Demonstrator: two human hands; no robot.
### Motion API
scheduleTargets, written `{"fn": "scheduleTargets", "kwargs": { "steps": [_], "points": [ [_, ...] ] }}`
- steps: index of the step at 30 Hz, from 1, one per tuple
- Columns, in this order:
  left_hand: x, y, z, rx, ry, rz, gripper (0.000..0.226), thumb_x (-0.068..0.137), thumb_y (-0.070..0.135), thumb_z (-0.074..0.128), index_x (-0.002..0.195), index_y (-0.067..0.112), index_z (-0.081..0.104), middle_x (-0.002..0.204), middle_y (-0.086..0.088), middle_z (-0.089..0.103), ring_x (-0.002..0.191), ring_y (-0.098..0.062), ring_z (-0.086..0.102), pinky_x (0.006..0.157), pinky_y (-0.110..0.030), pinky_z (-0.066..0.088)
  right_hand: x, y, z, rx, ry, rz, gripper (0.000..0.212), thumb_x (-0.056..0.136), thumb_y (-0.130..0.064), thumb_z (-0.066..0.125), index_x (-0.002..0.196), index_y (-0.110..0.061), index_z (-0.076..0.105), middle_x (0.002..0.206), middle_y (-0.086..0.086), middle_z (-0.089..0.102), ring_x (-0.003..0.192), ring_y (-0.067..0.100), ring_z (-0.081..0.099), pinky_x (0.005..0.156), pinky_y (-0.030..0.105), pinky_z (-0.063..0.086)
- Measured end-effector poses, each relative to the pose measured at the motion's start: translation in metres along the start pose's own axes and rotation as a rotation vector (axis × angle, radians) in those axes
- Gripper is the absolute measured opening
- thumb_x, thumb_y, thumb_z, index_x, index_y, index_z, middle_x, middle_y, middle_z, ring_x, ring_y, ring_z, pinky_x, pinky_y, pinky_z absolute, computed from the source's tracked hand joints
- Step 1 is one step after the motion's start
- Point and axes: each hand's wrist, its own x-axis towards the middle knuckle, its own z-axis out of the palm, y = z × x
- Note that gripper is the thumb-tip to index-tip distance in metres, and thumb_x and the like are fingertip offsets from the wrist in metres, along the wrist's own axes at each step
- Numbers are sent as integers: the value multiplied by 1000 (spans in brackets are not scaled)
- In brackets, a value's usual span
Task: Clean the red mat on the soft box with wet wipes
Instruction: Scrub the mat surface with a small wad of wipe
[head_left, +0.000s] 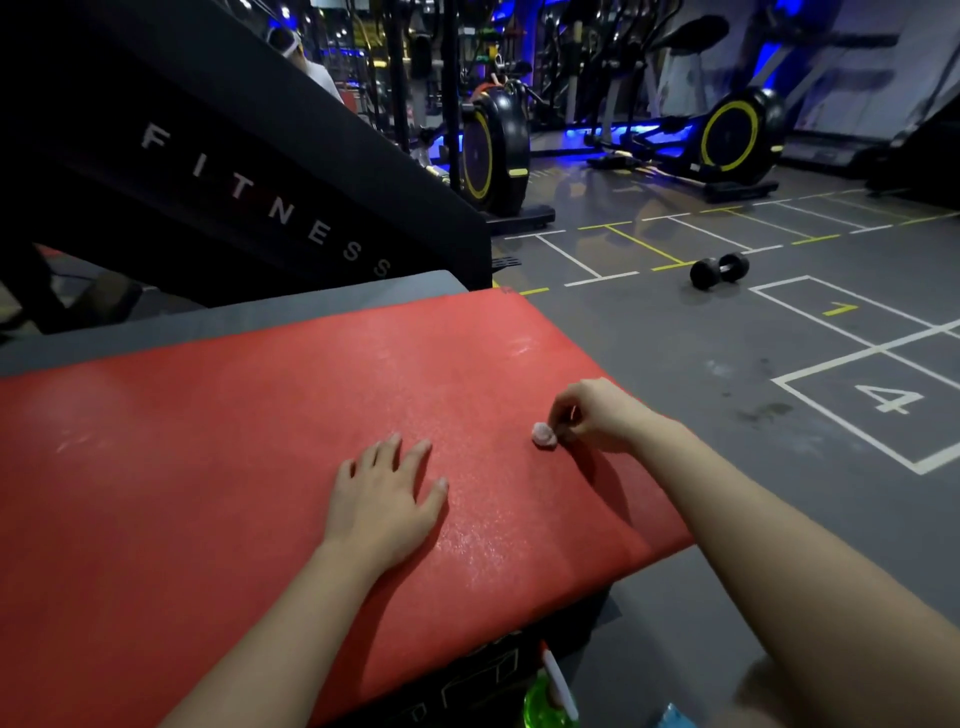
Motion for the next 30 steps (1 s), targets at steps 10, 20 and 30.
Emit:
{"fn": "scheduleTargets", "kwargs": {
  "steps": [10, 20, 30],
  "points": [
    [96, -14, -21, -12, 92, 71, 35, 103, 50, 36, 117, 25, 56, 115, -5, 57, 116, -27, 52, 94, -43, 42, 43, 5, 23, 65, 170, -96, 11, 77, -9, 67, 83, -17, 73, 80, -2, 62, 75, 18, 59, 65, 27, 40],
    [172, -39, 17, -143, 88, 15, 62, 100, 61, 27, 157, 36, 35, 167, 0, 26, 155, -18, 19, 126, -42, 14, 69, 26, 22, 148, 181, -161, 21, 70, -1, 71, 80, -19, 76, 77, -7, 62, 68, 5, 54, 62, 10, 35],
    [179, -46, 22, -83, -1, 58, 74, 90, 70, 2, 160, 47, 9, 171, 11, 0, 156, -7, -8, 127, -43, -5, 181, 37, 16, 34, 101, -130, 14, 77, -11, 70, 85, -22, 74, 82, -6, 64, 82, 18, 62, 66, 24, 37]
  ]
}}
